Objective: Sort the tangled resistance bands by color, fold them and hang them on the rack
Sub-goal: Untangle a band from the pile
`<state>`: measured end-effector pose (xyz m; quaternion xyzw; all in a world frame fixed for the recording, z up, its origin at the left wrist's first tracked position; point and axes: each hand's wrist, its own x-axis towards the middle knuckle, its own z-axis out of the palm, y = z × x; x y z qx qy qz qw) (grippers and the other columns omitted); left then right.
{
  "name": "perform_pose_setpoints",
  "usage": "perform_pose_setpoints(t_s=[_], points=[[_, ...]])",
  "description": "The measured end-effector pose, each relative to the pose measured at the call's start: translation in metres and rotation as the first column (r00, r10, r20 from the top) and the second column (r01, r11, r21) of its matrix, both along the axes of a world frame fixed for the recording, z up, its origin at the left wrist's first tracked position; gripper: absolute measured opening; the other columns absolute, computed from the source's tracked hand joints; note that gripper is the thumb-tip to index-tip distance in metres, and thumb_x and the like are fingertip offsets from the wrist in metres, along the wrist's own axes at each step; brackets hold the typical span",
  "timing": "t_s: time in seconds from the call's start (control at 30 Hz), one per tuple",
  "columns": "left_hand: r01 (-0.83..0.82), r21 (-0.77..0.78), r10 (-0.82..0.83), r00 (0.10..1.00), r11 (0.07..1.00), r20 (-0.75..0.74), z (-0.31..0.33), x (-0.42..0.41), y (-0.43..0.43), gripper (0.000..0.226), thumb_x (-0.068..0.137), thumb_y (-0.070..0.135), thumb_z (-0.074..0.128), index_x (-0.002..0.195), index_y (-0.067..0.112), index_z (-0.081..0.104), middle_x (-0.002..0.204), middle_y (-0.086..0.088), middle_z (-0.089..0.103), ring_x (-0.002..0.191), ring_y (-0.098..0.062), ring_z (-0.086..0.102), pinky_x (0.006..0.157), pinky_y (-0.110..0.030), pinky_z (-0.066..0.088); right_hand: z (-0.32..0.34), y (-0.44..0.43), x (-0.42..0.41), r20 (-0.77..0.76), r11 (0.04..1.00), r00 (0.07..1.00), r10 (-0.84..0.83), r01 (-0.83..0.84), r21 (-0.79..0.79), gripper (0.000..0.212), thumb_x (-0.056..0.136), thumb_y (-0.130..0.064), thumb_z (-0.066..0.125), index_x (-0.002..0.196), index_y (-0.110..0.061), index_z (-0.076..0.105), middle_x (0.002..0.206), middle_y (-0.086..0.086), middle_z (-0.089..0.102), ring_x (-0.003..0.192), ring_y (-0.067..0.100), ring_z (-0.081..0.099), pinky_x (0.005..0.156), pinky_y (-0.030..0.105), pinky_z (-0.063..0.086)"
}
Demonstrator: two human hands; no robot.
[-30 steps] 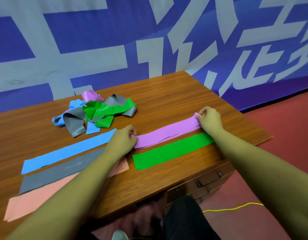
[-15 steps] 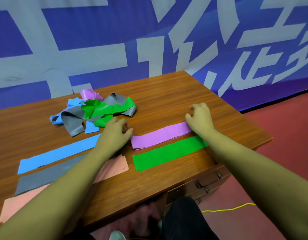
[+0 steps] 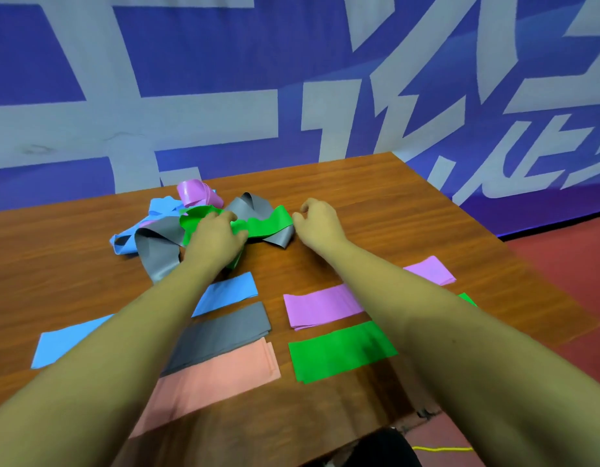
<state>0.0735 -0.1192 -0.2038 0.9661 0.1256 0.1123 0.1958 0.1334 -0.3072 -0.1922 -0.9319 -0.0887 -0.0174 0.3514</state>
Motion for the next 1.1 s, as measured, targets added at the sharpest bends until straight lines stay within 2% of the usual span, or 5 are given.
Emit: perform_pose_setpoints(t_s=[0.13,0.3,0.67,0.8,1.1], points=[[0.022,-0.079,-0.025,0.999,0.997,-0.041,-0.013,0.019,0.007,0.042,0.094,0.033,0.059,0.123,0.004,0.062,0.113,-0.023,0.064,0.109,-0.038,0.057,0.09,-0.041,0.046,-0.009,0.017,0.029,-0.148,0.999,0.988,-0.047,0.045,-0.022,0.037,0.09,-0.039,0.059,0.068,-0.011,0.048,0.084,0.013,0.057,0.079,0.028,0.052,0.066,0.032,0.037],[0.059,-0.098,-0.061,0.998,0.993,-0.024,-0.02,0.024,0.019,0.022,0.086,0.016,0.068,0.108,0.01,0.065,0.105,-0.015,0.064,0.1,-0.033,0.059,0.082,-0.036,0.045,-0.021,0.022,0.044,-0.179,0.996,0.982,-0.055,0.067,0.063,0.014,0.083,-0.017,0.064,0.07,-0.013,0.068,0.083,0.011,0.068,0.08,0.023,0.059,0.066,0.027,0.041],[0.149,-0.347,-0.03,0.945,0.926,0.326,0.041,-0.015,0.029,0.008,0.089,0.015,0.064,0.088,0.017,0.057,0.088,0.004,0.06,0.069,-0.006,0.051,0.069,-0.026,0.043,0.072,0.03,0.006,0.205,0.861,0.979,0.008,-0.111,0.497,0.007,0.087,-0.01,0.061,0.082,-0.01,0.065,0.069,-0.007,0.059,0.065,0.005,0.053,0.064,0.017,0.042],[0.234,-0.411,-0.064,0.92,0.881,0.387,0.071,-0.043,0.026,0.014,0.087,0.013,0.068,0.086,0.017,0.055,0.085,0.007,0.06,0.081,-0.012,0.058,0.077,-0.028,0.046,0.126,0.032,-0.024,0.258,0.816,0.964,0.065,-0.2,0.542,0.011,0.087,-0.012,0.062,0.076,-0.015,0.061,0.067,-0.005,0.059,0.07,0.015,0.058,0.072,0.037,0.052],[0.513,-0.699,-0.153,0.845,0.497,0.512,0.133,-0.122,-0.013,0.032,0.079,0.013,0.071,0.107,0.024,0.059,0.082,-0.012,0.057,0.082,-0.022,0.056,0.079,-0.037,0.046,0.222,0.008,-0.114,0.305,0.791,0.942,0.14,-0.291,0.538,0.007,0.089,-0.007,0.058,0.085,-0.005,0.064,0.075,0.009,0.059,0.064,0.016,0.058,0.059,0.027,0.055]])
